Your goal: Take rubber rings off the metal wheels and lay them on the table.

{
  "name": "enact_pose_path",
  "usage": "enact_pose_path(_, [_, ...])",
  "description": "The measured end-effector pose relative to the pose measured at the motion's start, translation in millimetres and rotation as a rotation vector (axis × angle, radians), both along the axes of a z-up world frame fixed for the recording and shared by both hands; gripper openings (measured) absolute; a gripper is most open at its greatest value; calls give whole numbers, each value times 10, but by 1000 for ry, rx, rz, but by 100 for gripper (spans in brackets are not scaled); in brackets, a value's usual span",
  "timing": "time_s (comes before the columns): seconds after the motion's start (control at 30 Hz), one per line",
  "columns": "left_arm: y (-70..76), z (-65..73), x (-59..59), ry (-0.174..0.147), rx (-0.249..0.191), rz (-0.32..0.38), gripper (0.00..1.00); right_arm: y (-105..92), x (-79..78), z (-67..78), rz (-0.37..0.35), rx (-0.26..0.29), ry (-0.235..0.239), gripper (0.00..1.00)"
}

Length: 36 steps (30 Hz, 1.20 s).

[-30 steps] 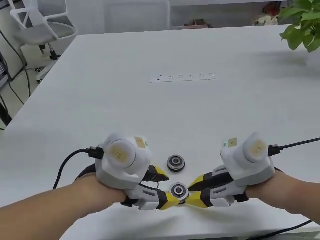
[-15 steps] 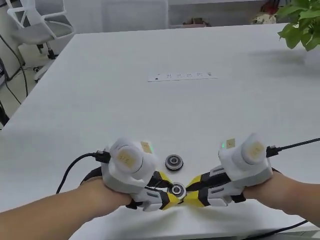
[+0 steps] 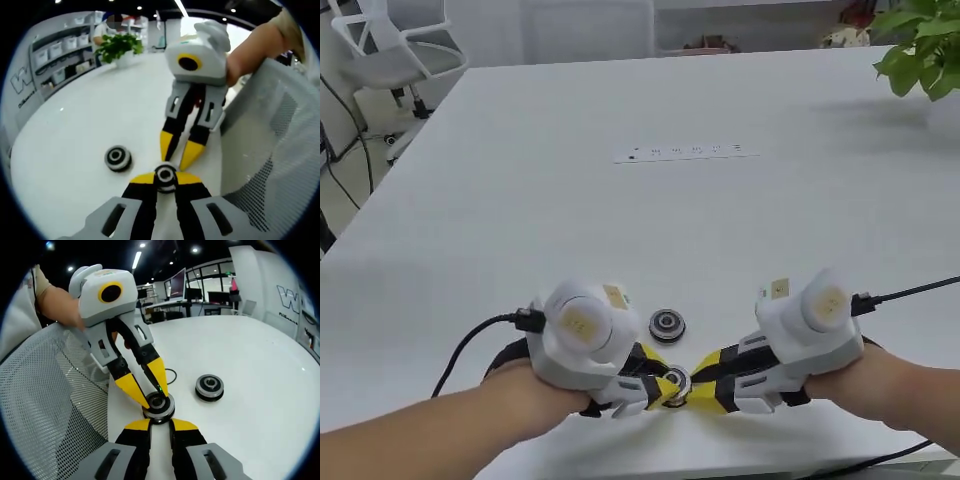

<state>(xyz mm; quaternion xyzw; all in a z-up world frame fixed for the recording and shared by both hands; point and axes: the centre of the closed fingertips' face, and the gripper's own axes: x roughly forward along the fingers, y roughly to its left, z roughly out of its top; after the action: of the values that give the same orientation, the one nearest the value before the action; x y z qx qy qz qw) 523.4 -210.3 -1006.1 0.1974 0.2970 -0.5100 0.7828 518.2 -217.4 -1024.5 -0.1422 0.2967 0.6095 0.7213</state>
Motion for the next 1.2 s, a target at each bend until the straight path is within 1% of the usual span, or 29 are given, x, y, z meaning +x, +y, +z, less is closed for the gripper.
enact_pose_path(0.13, [10, -4, -9, -20, 6, 3, 14, -5, -3, -6, 1, -12, -1, 9])
enact_pose_path(0.2, [9, -5, 2, -21, 7, 4, 14, -21, -5, -27, -3, -24, 11, 4])
enact_pose_path(0.23, [12, -5, 1, -21, 7, 5, 14, -20, 2, -31, -6, -24, 6, 1])
enact_pose_path(0.33, [7, -8, 6, -29, 14, -2, 14, -15, 4, -30, -10, -29, 12, 1])
enact_pose_path(0.37, [9, -8, 4, -29, 14, -2, 14, -16, 7, -30, -16, -30, 19, 0])
enact_pose_path(0.4, [7, -7, 8, -29, 14, -1, 14, -20, 15, -34, -35, -28, 39, 0])
enact_pose_path(0.47, [7, -10, 13, -36, 15, -10, 14, -30, 30, -32, -62, -21, 64, 0])
enact_pose_path(0.53, [4, -10, 19, -38, 17, -10, 14, -34, 43, -34, -77, -17, 76, 0])
enact_pose_path(0.6, [-4, -8, 16, -46, 22, -11, 13, -45, 49, -33, -99, -15, 102, 0])
enact_pose_path(0.67, [-8, -8, 17, -52, 27, -13, 13, -54, 54, -6, -125, 2, 128, 0])
enact_pose_path(0.77, [-5, -9, 20, -46, 27, -13, 13, -79, 70, 13, -152, 22, 153, 0])
enact_pose_path(0.9, [-10, -9, 14, -44, 27, -11, 13, -83, 82, 34, -171, 38, 169, 0])
enact_pose_path(0.93, [-11, -11, 14, -43, 28, -11, 13, -88, 120, 49, -185, 45, 155, 0])
enact_pose_path(0.97, [-12, -11, 14, -43, 27, -9, 13, -71, 127, 95, -209, 80, 193, 0])
enact_pose_path(1.0, [-13, -11, 15, -43, 27, -8, 13, -69, 133, 116, -216, 98, 205, 0])
enact_pose_path(1.07, [-15, -12, 16, -43, 29, -7, 13, -87, 116, 103, -208, 91, 199, 0])
enact_pose_path(1.1, [-17, -12, 16, -43, 28, -7, 13, -83, 114, 109, -208, 96, 201, 0])
enact_pose_path(1.13, [-19, -12, 15, -45, 29, -7, 13, -69, 115, 139, -213, 117, 215, 0])
enact_pose_path(1.2, [-20, -12, 16, -45, 29, -5, 13, -63, 107, 143, -212, 119, 219, 0])
